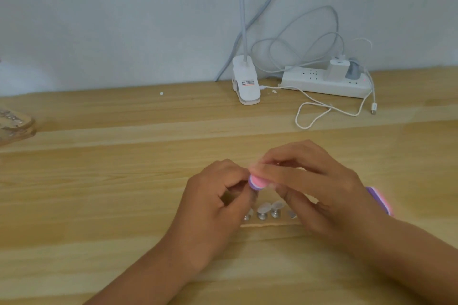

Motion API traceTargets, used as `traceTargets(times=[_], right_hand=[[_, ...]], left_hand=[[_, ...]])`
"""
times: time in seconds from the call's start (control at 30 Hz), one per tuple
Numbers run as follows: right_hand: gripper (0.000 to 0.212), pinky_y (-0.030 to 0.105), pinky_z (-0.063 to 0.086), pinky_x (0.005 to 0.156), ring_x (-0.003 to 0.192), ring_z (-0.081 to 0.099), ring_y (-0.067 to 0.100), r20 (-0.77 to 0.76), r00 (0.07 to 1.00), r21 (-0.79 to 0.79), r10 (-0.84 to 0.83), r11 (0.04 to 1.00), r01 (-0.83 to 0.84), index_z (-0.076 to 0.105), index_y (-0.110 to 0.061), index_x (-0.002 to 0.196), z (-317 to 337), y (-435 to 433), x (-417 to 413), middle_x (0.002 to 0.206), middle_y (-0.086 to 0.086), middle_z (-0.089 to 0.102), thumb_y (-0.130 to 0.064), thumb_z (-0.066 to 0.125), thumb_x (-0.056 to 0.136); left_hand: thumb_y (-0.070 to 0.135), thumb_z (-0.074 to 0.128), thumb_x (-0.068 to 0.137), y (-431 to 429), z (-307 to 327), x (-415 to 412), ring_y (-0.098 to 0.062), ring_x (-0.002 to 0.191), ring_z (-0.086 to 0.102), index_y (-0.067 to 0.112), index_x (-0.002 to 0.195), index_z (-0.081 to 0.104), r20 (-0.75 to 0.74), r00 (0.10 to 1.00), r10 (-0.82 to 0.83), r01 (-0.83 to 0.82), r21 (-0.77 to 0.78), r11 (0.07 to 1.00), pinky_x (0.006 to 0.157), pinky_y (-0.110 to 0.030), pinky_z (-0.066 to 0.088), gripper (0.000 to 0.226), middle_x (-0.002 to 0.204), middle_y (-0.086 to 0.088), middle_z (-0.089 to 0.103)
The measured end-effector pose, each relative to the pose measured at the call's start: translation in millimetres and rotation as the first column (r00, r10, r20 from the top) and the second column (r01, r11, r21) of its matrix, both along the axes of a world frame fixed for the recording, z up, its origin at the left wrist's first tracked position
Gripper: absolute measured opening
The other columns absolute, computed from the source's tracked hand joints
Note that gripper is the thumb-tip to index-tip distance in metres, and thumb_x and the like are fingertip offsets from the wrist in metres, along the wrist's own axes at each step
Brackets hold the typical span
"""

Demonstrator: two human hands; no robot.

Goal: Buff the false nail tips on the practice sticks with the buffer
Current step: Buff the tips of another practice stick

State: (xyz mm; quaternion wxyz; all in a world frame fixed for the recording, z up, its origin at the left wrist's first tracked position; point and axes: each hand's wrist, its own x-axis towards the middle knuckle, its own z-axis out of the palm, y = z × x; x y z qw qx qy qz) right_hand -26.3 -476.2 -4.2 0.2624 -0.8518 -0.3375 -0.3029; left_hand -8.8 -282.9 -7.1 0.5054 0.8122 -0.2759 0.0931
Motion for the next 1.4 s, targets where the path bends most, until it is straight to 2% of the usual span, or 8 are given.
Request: traceTargets(times=[0.17,0.33,0.6,0.73,0.83,1.1,1.23,1.4], right_hand=[[0.033,0.032,0.05,0.083,0.094,0.063,0.027,0.029,0.999,0.009,-0.023,1.0,0.023,0.074,-0.006,0.115,-3.1,-5.8,3.6,0.108,0.009,0.067,0.008,0.059,0.089],[0.036,0.027,0.047,0.089,0.098,0.06,0.022,0.043,0.999,0.023,0.003,1.0,-0.004,0.072,-0.007,0.118,-10.2,0.2,0.2,0.11,0.008,0.066,0.01,0.063,0.087],[0.049,0.028,0.046,0.092,0.101,0.059,0.022,0.121,0.993,0.031,-0.01,1.0,0.006,0.067,-0.006,0.122,-13.8,0.6,-3.2,0.11,0.012,0.066,0.018,0.064,0.08],[0.043,0.032,0.05,0.084,0.095,0.063,0.026,0.11,0.988,0.131,-0.104,0.987,0.089,0.071,-0.006,0.116,-13.0,-2.2,0.1,0.106,0.012,0.067,0.016,0.066,0.079],[0.047,0.031,0.049,0.087,0.095,0.063,0.027,0.131,0.99,0.087,-0.047,0.996,0.036,0.067,-0.006,0.121,-14.6,1.9,-2.7,0.107,0.013,0.066,0.017,0.066,0.079],[0.048,0.029,0.049,0.087,0.095,0.062,0.025,0.131,0.99,0.114,-0.049,0.993,0.034,0.067,-0.008,0.12,-16.2,3.3,-1.2,0.106,0.012,0.066,0.016,0.067,0.079],[0.033,0.026,0.049,0.088,0.097,0.064,0.021,0.067,0.98,0.25,-0.189,0.954,0.167,0.073,-0.009,0.112,-13.1,-7.2,4.8,0.107,0.005,0.067,0.007,0.07,0.084],[0.037,0.028,0.048,0.088,0.096,0.063,0.025,0.142,0.99,0.132,-0.027,0.991,0.008,0.066,-0.008,0.119,-14.4,-2.7,-1.6,0.107,0.011,0.066,0.009,0.064,0.086]], left_hand=[[0.018,0.063,0.085,-1.8,2.7,-2.8,-0.017,0.074,0.061,0.026,0.083,0.074,0.012,1.0,0.021,-0.021,0.012,1.0,0.065,-0.029,0.048,0.014,0.075,0.008,0.064],[0.032,0.058,0.083,-2.0,5.0,-4.9,-0.014,0.073,0.059,0.024,0.08,0.074,0.039,0.999,0.032,-0.032,0.018,0.999,0.064,-0.027,0.047,0.019,0.074,0.009,0.061],[0.033,0.058,0.085,-3.5,9.0,-7.0,-0.013,0.076,0.06,0.029,0.081,0.073,0.072,0.997,0.027,-0.03,0.034,0.999,0.065,-0.023,0.046,0.016,0.074,0.011,0.061],[0.018,0.066,0.083,-2.6,7.2,-6.2,-0.012,0.076,0.061,0.022,0.081,0.077,0.085,0.995,0.059,-0.061,0.03,0.998,0.067,-0.025,0.048,0.011,0.074,0.01,0.063],[0.026,0.062,0.086,-3.3,7.5,-6.1,-0.011,0.075,0.059,0.023,0.08,0.075,0.099,0.995,0.025,-0.029,0.035,0.999,0.065,-0.024,0.047,0.014,0.073,0.01,0.062],[0.024,0.064,0.088,-2.4,5.8,-4.6,-0.013,0.075,0.061,0.021,0.083,0.076,0.05,0.999,0.008,-0.008,-0.009,1.0,0.063,-0.024,0.048,0.013,0.076,0.01,0.062],[0.017,0.063,0.086,-2.3,3.4,-5.4,-0.014,0.077,0.064,0.024,0.088,0.076,-0.024,1.0,-0.007,0.005,-0.076,0.997,0.064,-0.03,0.053,0.015,0.082,0.01,0.067],[0.017,0.061,0.09,-2.4,2.9,-3.1,-0.014,0.069,0.062,0.024,0.093,0.075,-0.005,0.999,-0.048,0.047,-0.039,0.998,0.062,-0.024,0.048,0.016,0.076,0.008,0.064]])
